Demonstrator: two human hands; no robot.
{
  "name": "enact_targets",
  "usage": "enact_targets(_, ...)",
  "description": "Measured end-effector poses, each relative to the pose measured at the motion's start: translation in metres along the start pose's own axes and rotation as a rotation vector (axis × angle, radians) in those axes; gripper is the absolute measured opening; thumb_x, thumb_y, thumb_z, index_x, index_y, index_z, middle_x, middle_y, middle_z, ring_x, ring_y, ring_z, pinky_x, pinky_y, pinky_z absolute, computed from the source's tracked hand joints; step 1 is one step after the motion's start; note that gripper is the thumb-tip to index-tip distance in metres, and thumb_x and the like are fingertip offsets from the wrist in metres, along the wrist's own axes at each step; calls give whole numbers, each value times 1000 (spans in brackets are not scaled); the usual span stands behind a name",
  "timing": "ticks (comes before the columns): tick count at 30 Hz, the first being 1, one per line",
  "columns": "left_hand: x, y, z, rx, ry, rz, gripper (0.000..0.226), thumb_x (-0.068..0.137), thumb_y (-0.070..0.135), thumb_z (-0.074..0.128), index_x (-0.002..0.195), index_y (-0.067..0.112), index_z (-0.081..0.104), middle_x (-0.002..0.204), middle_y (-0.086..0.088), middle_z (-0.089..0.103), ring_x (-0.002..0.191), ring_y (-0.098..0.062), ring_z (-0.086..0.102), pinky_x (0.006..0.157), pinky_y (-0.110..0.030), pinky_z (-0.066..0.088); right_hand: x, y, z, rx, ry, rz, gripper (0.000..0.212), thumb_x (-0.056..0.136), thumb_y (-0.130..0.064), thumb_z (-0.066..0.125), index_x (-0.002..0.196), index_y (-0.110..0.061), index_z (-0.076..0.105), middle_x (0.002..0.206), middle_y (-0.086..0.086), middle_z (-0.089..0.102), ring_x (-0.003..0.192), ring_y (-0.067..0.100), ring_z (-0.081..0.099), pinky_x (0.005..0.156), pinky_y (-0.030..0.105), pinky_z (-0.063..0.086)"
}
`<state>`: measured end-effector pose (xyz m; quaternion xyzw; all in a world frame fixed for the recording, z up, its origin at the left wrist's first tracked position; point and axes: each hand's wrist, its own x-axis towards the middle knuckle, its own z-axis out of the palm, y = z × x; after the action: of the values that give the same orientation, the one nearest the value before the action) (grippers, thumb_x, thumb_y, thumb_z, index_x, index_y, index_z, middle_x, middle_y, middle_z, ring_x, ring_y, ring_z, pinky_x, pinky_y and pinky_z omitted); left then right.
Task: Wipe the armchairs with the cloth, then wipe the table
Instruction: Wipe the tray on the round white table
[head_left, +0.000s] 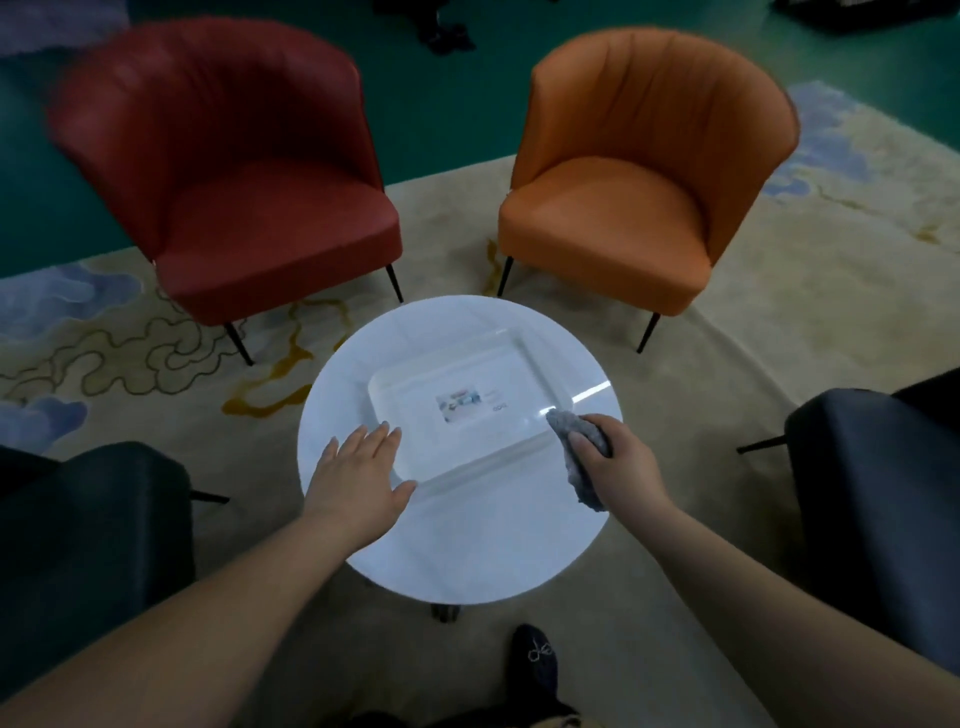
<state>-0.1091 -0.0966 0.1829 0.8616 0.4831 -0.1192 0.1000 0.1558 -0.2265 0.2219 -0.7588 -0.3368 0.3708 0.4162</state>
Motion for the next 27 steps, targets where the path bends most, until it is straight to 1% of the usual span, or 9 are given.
enact_targets(5,21,30,-9,-64,19,-78,71,94,60,28,153,25,7,161,5,6,147,-18,5,119,-42,6,53,-7,-14,-22,-135,-3,13,93,-24,48,90,-26,60,60,6,63,44,16,54,42,22,43)
enact_targets(8,24,32,-5,-81,8,-111,71,94,59,29,153,25,7,161,5,7,147,-17,5,119,-41,5,78,-10,-8,-60,-188,-4,15,90,-30,48,90,-22,60,64,8,66,50,25,61,43,30,53)
enact_targets(10,29,27,0,-93,1,-131,71,94,59,30,153,26,7,161,5,8,147,-17,5,118,-41,5,95,-6,0,-112,-167,-17,14,89,-33,50,93,-23,57,64,-2,67,52,12,63,44,24,53)
enact_targets(12,38,22,4,-103,-18,-139,71,94,59,30,152,26,7,161,5,7,147,-18,5,118,-41,6,111,-3,7,-202,-96,-33,17,91,-29,52,108,-28,52,72,-16,63,62,-5,61,43,8,42)
enact_targets(14,48,17,9,-113,-39,-142,71,94,60,30,152,27,7,161,5,7,147,-19,5,118,-42,6,124,-1,12,-229,-76,-37,31,93,-26,51,122,-33,43,83,-19,61,68,-10,59,43,7,39)
enact_targets(18,70,11,21,-110,-72,-139,71,94,60,31,152,28,6,161,5,5,148,-20,4,117,-41,4,147,-2,23,-193,-130,-79,24,95,-20,49,115,-34,47,78,-18,61,70,-9,60,43,7,39)
enact_targets(20,81,11,29,-122,-88,-149,72,94,60,31,152,29,5,161,4,3,148,-20,3,117,-41,4,160,-2,27,-169,-238,-89,22,95,-12,48,104,-31,54,76,-9,63,67,0,62,50,8,43)
enact_targets(23,106,15,44,-160,-131,-177,77,92,61,39,152,30,2,161,4,0,148,-20,1,117,-40,3,186,2,38,-161,-413,-36,24,93,-8,51,103,-25,64,76,7,67,69,23,66,59,28,51)
enact_targets(27,138,26,68,-166,-166,-218,85,91,56,48,152,29,-4,161,2,-6,147,-20,-3,117,-39,2,216,14,52,-286,-474,-109,18,84,-7,63,98,-19,66,80,5,68,75,17,64,65,22,50)
